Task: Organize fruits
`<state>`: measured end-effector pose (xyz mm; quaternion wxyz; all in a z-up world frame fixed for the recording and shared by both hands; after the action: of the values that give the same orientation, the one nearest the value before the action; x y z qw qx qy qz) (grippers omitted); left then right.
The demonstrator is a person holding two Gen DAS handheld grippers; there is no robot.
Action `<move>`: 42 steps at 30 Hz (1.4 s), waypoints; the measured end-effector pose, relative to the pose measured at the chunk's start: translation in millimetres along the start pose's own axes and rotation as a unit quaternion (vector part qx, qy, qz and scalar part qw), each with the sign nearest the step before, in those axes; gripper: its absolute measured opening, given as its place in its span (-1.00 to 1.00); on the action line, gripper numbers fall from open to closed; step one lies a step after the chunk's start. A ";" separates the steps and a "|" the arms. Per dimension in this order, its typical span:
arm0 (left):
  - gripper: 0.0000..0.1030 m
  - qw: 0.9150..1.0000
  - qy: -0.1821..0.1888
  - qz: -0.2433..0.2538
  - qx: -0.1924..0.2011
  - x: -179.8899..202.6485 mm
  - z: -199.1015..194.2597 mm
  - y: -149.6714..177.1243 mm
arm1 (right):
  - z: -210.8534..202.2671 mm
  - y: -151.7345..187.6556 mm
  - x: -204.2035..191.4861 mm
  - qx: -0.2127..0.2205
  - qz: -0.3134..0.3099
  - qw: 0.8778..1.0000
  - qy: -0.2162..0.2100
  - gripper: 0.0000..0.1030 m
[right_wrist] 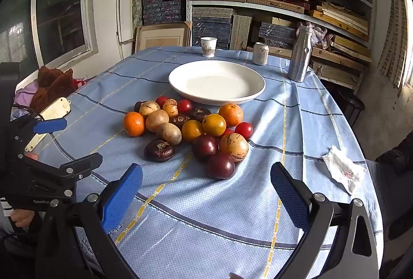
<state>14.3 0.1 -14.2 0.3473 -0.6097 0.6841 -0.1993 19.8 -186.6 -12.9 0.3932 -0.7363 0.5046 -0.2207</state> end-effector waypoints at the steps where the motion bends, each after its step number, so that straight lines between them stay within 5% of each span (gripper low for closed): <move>1: 0.92 1.000 -0.001 0.001 0.001 0.1 0.0 0.0 | 0.0 0.0 0.0 0.000 0.000 1.000 0.000 0.93; 42: 0.92 1.000 -0.001 0.001 -0.001 5.6 9.2 10.7 | -1.0 -0.6 -0.9 0.000 -0.001 1.000 0.001 0.93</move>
<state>13.4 -2.0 -29.2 0.3475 -0.6092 0.6848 -0.1978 19.1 -186.1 -11.7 0.3929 -0.7363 0.5044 -0.2214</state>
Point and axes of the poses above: each gripper's, at about its wrist camera, not at the fingertips, and z roughly the way its jaws point, x to its right, y to its underside, the point moved 2 cm from there along z, roughly the way its jaws point, and after that the axes turned 9 degrees about -y, right-handed, at the moved point
